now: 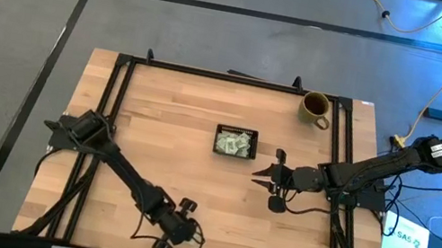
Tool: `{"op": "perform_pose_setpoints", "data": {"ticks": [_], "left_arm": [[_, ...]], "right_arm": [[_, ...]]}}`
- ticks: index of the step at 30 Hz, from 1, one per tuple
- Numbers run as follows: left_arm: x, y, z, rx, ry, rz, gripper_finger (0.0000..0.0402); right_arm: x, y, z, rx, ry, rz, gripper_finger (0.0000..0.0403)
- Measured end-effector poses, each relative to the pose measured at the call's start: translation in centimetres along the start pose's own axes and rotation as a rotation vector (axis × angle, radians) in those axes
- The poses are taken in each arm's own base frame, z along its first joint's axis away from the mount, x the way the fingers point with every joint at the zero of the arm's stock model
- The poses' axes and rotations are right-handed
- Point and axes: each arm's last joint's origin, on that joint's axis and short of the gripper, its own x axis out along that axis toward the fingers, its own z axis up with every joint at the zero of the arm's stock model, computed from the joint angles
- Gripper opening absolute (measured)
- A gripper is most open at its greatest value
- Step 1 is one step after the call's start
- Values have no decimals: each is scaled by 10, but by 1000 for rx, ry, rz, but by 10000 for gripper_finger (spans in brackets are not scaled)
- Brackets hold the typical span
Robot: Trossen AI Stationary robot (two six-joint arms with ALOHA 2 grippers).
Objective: Pick and place Stevia / Truvia into bins
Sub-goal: Put the stevia packet into the black basket
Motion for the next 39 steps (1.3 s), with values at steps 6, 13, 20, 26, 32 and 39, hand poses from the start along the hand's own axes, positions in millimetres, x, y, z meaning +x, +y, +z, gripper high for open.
{"op": "perform_pose_setpoints", "data": {"ticks": [6,13,20,26,32,39], "left_arm": [[-13,9,5,30,-14,10,3],[-62,42,31,48,-189,275,3],[-99,114,53,-12,-324,599,3],[-105,184,55,-64,-357,572,3],[-104,237,41,-187,-333,521,2],[-81,260,27,-254,-273,480,2]], "right_arm": [[0,0,0,-1,0,0,90],[0,0,0,-6,0,0,90],[0,0,0,-7,-4,1,90],[0,0,0,-36,-6,1,90],[0,0,-2,-63,16,-2,90],[0,0,-3,-66,27,-3,90]]}}
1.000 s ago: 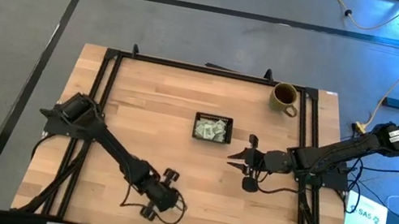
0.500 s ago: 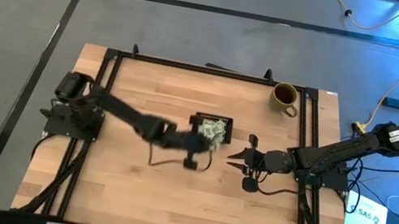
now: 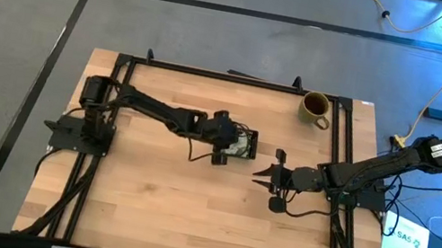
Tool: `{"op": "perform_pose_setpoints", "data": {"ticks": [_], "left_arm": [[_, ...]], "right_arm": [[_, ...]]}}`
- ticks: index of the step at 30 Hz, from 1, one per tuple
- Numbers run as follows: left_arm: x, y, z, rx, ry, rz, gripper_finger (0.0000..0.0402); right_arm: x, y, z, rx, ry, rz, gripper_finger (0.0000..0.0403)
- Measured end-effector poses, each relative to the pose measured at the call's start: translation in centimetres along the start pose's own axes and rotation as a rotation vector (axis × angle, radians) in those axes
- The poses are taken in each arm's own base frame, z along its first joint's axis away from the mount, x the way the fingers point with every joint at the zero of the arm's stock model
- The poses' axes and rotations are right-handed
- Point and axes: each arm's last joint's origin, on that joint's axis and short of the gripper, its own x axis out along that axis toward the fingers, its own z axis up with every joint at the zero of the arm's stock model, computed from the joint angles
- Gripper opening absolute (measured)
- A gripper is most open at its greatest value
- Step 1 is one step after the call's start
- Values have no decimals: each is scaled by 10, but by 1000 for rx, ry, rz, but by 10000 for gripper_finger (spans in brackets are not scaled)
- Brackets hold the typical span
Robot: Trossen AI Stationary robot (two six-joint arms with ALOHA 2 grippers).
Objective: Pick and place Stevia / Truvia into bins
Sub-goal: Put the stevia packet into the black basket, then return to Home Position
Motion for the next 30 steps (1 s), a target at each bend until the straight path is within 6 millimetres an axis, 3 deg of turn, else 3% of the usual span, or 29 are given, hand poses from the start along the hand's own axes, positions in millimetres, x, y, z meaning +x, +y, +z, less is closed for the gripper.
{"op": "perform_pose_setpoints", "data": {"ticks": [4,14,18,23,30], "left_arm": [[9,-1,-7,-6,29,3,10],[2,-1,-4,-13,36,-8,81],[-24,3,-1,-20,92,-55,90],[-64,11,0,-14,2,-52,82],[-114,22,-42,-83,-237,-6,63]], "right_arm": [[0,0,0,0,5,-1,90],[0,0,-1,3,8,-1,90],[-7,1,0,-11,16,13,90],[-22,-2,1,-27,28,11,90],[-52,-21,-21,25,-109,-103,90]]}}
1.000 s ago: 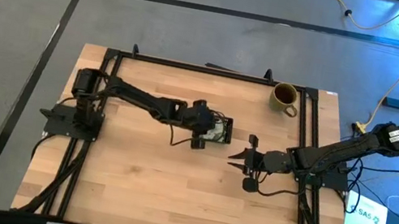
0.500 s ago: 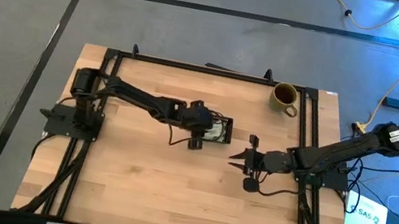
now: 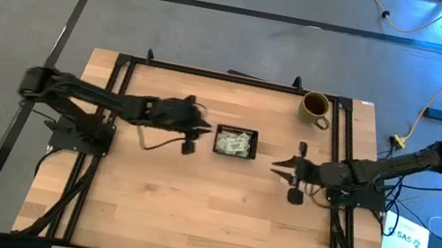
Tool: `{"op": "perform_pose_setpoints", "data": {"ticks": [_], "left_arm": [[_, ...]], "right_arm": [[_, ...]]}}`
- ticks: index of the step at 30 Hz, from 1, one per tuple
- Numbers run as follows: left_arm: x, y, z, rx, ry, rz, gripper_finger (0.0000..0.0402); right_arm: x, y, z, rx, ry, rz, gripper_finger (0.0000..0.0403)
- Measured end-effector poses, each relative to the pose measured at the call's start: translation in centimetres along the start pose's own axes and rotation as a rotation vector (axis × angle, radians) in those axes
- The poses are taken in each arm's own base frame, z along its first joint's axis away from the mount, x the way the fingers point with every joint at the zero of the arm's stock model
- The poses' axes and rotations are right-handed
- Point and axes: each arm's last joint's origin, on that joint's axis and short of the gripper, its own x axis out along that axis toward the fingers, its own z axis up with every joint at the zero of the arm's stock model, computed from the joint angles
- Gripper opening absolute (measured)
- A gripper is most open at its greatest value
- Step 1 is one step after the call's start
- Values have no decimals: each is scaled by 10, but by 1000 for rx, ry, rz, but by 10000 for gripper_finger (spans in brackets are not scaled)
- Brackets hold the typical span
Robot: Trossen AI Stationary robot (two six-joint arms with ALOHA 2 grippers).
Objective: Pick and place Stevia / Truvia into bins
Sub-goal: Return to Home Position
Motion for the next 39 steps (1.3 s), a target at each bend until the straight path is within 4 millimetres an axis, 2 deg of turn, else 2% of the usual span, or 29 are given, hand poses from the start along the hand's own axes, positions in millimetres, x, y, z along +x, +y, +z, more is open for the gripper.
{"op": "perform_pose_setpoints", "data": {"ticks": [4,9,15,22,30,39], "left_arm": [[-30,4,-22,7,-196,-4,54],[-59,8,-47,-21,-397,10,40],[-83,12,-72,-47,-516,21,20],[-96,15,-94,-83,-565,37,2],[-105,17,-112,-121,-591,86,7],[-115,19,-122,-140,-542,81,5]], "right_arm": [[-17,-11,-12,79,-129,-11,90],[-34,-23,-17,146,-273,-38,90],[-47,-31,-24,169,-314,-52,90],[-58,-34,-26,183,-349,-48,90],[-61,-35,-31,174,-331,-48,90],[-60,-35,-33,166,-316,-49,90]]}}
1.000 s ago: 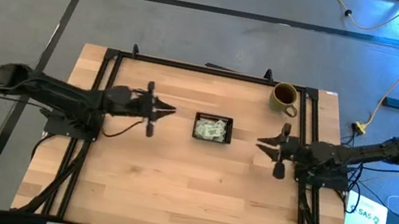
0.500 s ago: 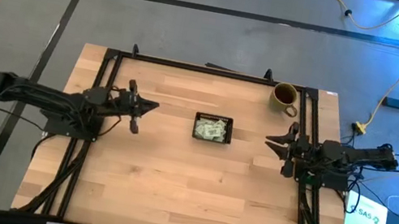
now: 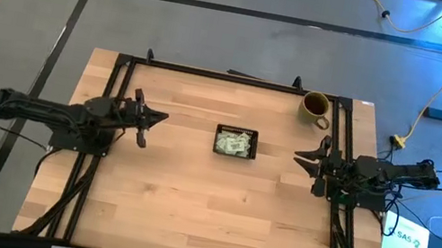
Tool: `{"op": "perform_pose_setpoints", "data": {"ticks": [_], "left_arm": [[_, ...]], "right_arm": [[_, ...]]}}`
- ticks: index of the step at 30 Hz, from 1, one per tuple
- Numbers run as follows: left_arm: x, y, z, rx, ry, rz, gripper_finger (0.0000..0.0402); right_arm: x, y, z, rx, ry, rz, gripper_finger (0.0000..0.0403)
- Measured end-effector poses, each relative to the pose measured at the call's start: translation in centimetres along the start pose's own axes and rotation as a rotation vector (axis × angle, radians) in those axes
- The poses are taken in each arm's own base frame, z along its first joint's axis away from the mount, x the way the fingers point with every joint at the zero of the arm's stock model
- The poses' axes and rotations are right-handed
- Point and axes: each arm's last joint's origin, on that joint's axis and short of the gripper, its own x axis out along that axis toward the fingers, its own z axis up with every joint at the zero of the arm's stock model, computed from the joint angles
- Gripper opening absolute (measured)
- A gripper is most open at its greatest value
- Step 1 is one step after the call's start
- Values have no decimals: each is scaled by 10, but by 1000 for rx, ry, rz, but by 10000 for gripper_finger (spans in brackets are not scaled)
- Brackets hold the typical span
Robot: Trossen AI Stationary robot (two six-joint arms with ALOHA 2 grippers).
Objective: Pick and place Stevia / Truvia into bins
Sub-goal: Return to Home Position
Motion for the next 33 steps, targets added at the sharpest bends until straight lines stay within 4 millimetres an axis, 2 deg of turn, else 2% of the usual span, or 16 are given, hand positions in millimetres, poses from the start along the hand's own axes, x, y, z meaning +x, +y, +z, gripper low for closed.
{"op": "perform_pose_setpoints", "data": {"ticks": [12,33], "left_arm": [[-18,5,8,-20,-84,32,5],[-19,5,4,-70,-40,13,5]], "right_arm": [[0,0,0,8,0,0,90],[0,0,3,-8,-29,1,90]]}}
